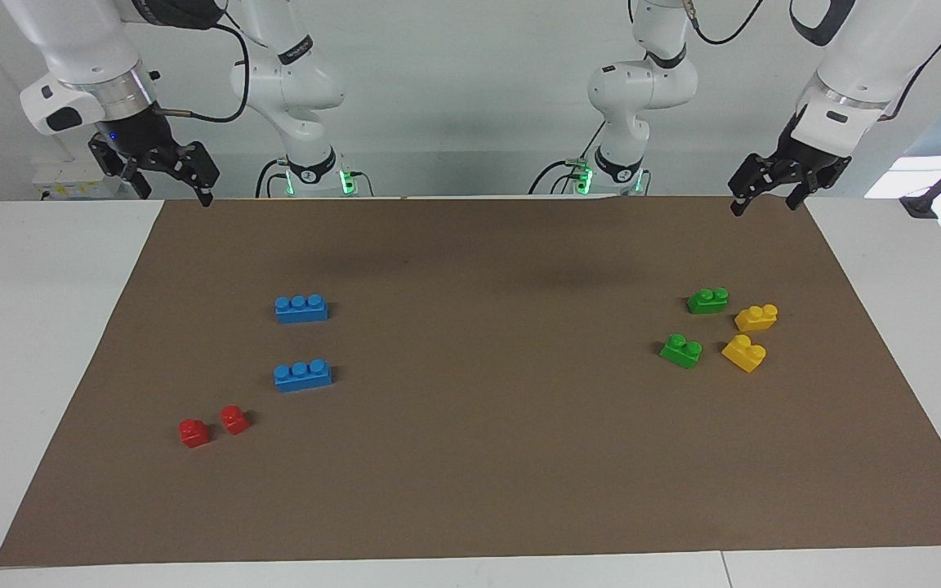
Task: Remove green block with left arm and hold with right
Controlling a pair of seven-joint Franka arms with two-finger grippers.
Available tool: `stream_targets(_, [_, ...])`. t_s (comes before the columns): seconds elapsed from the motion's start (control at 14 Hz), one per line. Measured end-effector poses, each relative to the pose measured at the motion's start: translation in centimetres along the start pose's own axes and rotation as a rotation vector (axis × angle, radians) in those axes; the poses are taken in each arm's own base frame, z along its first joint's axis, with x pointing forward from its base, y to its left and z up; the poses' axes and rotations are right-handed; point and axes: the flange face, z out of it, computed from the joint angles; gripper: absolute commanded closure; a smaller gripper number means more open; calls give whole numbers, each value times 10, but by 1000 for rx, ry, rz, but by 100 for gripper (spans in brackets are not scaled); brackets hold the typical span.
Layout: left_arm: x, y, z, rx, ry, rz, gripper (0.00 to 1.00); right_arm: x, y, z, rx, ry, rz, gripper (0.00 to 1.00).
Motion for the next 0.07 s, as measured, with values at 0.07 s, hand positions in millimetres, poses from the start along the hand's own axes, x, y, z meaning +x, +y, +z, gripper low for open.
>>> stream_targets(0.07, [0,0,0,0,0,0,0,0,0,0,0,0,-1,0])
